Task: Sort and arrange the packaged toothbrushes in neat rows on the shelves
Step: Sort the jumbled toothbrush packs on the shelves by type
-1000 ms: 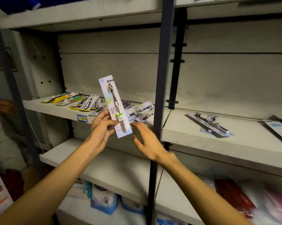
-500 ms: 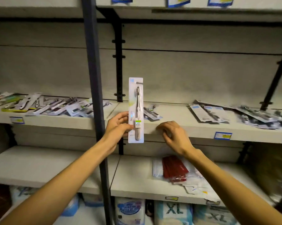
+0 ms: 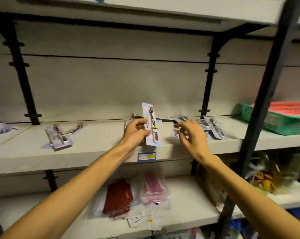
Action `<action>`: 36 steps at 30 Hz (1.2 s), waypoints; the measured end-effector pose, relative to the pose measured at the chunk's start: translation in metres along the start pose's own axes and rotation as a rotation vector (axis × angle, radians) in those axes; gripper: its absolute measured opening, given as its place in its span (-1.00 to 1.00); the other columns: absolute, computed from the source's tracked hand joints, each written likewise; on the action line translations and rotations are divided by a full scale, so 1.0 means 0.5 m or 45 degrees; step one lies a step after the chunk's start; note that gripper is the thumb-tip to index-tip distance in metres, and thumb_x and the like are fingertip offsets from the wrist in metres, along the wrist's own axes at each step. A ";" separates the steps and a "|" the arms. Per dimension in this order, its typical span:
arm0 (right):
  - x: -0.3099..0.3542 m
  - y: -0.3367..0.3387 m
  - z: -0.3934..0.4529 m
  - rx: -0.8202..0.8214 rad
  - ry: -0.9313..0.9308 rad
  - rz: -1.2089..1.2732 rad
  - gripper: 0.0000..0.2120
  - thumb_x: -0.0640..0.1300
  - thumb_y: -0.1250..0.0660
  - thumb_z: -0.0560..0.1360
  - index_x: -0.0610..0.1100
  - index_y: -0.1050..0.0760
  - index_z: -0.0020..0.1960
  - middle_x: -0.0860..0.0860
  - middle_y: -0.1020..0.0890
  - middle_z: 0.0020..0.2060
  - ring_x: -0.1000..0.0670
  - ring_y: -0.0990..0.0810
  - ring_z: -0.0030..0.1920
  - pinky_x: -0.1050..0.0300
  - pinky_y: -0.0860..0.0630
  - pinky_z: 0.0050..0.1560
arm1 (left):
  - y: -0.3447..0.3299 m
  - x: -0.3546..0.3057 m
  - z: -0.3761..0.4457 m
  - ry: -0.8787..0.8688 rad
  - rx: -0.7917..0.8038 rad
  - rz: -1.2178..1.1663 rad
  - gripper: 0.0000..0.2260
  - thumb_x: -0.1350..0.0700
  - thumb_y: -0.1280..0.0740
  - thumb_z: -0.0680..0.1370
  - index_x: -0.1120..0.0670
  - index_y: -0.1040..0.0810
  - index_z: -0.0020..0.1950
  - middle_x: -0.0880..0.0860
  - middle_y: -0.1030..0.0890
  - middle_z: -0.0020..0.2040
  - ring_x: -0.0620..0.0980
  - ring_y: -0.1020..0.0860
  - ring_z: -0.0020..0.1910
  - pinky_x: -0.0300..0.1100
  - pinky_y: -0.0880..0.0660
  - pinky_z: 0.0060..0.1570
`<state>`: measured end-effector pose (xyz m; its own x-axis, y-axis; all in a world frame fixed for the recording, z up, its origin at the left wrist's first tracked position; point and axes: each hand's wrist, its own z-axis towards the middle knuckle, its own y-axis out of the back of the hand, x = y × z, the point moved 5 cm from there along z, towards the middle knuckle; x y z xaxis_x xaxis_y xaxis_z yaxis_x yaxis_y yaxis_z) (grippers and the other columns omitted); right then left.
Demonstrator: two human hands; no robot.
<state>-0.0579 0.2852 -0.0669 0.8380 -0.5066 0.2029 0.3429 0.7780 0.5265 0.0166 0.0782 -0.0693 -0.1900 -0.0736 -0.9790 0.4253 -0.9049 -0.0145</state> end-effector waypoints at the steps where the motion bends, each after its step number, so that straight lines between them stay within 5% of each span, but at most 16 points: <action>1: -0.025 0.011 0.007 -0.010 0.006 0.006 -0.75 -0.31 -0.34 0.45 -0.11 -0.61 0.08 -0.02 -0.65 -0.09 -0.07 -0.56 -0.03 -0.03 -0.51 -0.01 | -0.036 0.006 0.022 0.048 0.010 -0.013 -0.63 0.44 -0.32 0.52 0.18 -0.53 0.29 0.19 -0.61 0.16 0.07 -0.59 0.05 -0.10 -0.58 -0.04; 5: -0.113 0.045 0.030 -0.137 0.024 -0.001 -0.74 -0.23 -0.25 0.45 -0.12 -0.62 0.08 -0.02 -0.66 -0.05 -0.07 -0.55 0.01 0.03 -0.46 0.00 | -0.154 0.032 0.091 0.169 0.042 0.042 -0.71 0.39 -0.34 0.53 0.12 -0.59 0.18 0.17 -0.59 0.00 0.06 -0.53 -0.06 -0.08 -0.48 -0.06; 9: -0.193 0.061 0.050 -0.207 -0.187 0.128 -0.76 -0.28 -0.27 0.51 -0.08 -0.62 0.11 0.02 -0.66 0.01 -0.02 -0.56 0.08 0.02 -0.50 0.10 | -0.233 0.034 0.136 0.164 0.048 0.080 -0.69 0.43 -0.32 0.53 0.18 -0.58 0.23 0.17 -0.62 0.06 0.09 -0.61 -0.04 -0.06 -0.55 0.00; 12: -0.213 0.064 0.056 -0.195 -0.172 0.180 -0.75 -0.28 -0.26 0.51 -0.08 -0.62 0.10 0.03 -0.66 0.01 0.02 -0.56 0.08 0.02 -0.51 0.10 | -0.259 0.037 0.155 0.146 0.052 0.087 -0.66 0.45 -0.33 0.51 0.17 -0.59 0.24 0.17 -0.63 0.09 0.05 -0.63 -0.06 -0.15 -0.62 -0.15; 16: -0.197 0.053 0.070 -0.191 -0.102 0.228 -0.75 -0.28 -0.26 0.51 -0.07 -0.62 0.09 0.06 -0.67 0.02 0.05 -0.56 0.07 0.10 -0.49 0.10 | -0.238 0.022 0.161 0.028 0.028 0.251 -0.65 0.44 -0.34 0.46 0.15 -0.62 0.17 0.16 -0.64 0.04 0.03 -0.60 -0.08 -0.09 -0.60 0.01; 21: -0.120 -0.006 0.103 -0.086 -0.052 0.313 -0.75 -0.28 -0.26 0.52 -0.10 -0.62 0.11 0.05 -0.68 0.04 0.03 -0.57 0.09 0.08 -0.50 0.11 | -0.117 -0.022 0.158 -0.056 -0.141 0.328 -0.69 0.43 -0.33 0.44 0.15 -0.65 0.09 0.09 -0.64 -0.10 -0.04 -0.56 -0.21 -0.30 -0.55 -0.22; 25: -0.025 -0.098 0.124 0.139 -0.013 0.326 -0.74 -0.17 -0.26 0.56 -0.05 -0.57 0.22 0.05 -0.66 0.11 0.03 -0.55 0.14 0.06 -0.50 0.15 | 0.029 -0.043 0.151 -0.032 -0.264 0.396 -0.71 0.42 -0.33 0.46 0.19 -0.65 0.12 0.11 -0.64 -0.04 -0.01 -0.57 -0.14 -0.14 -0.58 -0.04; 30: 0.089 -0.221 0.150 0.435 -0.099 0.256 -0.60 -0.01 -0.29 0.57 -0.08 -0.45 0.38 -0.05 -0.58 0.27 -0.09 -0.48 0.28 -0.09 -0.43 0.30 | 0.225 -0.041 0.131 -0.001 -0.452 0.494 -0.73 0.40 -0.34 0.46 0.17 -0.66 0.09 0.08 -0.64 -0.07 -0.01 -0.56 -0.13 -0.17 -0.54 -0.09; 36: 0.175 -0.297 0.186 0.549 -0.212 0.348 -0.57 -0.01 -0.30 0.56 -0.10 -0.44 0.39 -0.09 -0.54 0.32 -0.12 -0.46 0.33 -0.13 -0.42 0.34 | 0.416 -0.028 0.100 0.041 -0.546 0.691 -0.73 0.35 -0.34 0.43 0.08 -0.64 0.03 0.11 -0.68 0.02 0.11 -0.64 -0.02 0.02 -0.57 0.14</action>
<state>-0.0751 0.0907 -0.0508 0.7814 -0.3865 0.4900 -0.1134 0.6841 0.7205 0.0636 -0.1299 -0.0483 0.1722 -0.4506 -0.8759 0.7661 -0.4977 0.4066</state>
